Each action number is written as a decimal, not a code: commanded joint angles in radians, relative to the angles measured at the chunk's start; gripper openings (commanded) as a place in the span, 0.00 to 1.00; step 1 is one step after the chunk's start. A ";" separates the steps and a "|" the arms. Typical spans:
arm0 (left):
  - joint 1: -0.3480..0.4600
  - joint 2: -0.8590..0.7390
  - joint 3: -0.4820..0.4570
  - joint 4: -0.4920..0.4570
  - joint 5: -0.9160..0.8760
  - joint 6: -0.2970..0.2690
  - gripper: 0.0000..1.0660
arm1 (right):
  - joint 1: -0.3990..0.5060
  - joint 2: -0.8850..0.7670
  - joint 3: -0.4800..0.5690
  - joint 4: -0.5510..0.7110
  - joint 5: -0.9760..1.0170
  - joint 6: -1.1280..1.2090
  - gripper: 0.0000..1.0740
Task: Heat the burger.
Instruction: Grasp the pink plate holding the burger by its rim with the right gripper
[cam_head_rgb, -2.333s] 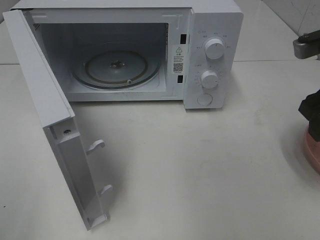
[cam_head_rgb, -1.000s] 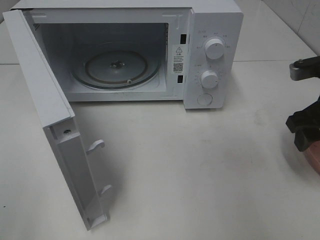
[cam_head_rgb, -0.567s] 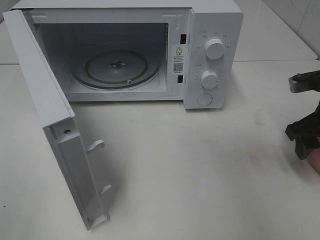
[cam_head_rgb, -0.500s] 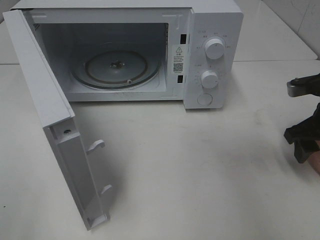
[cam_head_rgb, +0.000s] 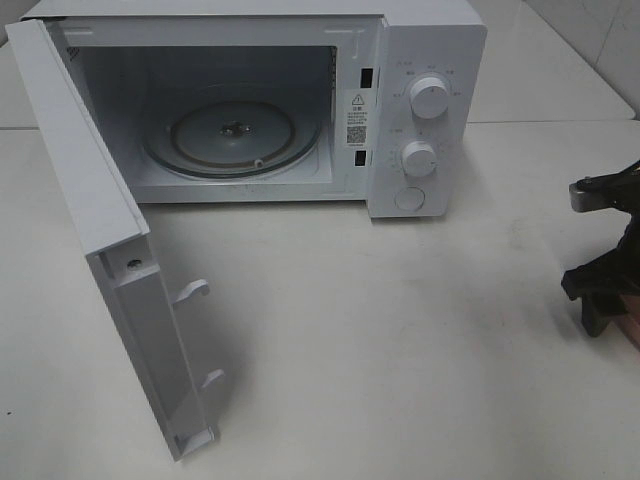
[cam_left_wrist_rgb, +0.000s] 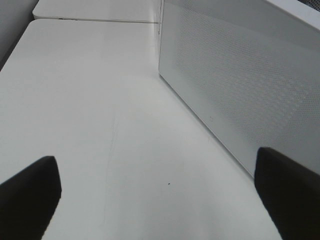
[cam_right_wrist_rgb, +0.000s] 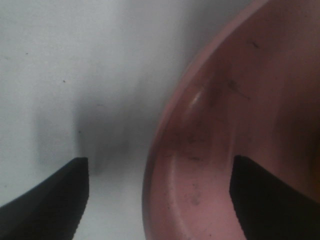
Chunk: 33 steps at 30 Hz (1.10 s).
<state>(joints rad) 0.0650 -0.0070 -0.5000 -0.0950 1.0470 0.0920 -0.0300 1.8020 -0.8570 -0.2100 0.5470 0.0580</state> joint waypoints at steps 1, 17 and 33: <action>-0.005 -0.023 0.003 -0.006 -0.009 -0.001 0.92 | -0.004 0.026 0.005 -0.021 -0.036 0.008 0.71; -0.005 -0.023 0.003 -0.006 -0.009 -0.001 0.92 | -0.004 0.057 0.005 -0.053 -0.014 0.054 0.19; -0.005 -0.023 0.003 -0.006 -0.009 -0.001 0.92 | 0.047 0.034 0.005 -0.148 0.045 0.178 0.00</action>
<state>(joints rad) 0.0650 -0.0070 -0.5000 -0.0950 1.0460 0.0920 0.0150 1.8450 -0.8590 -0.3680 0.5770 0.2170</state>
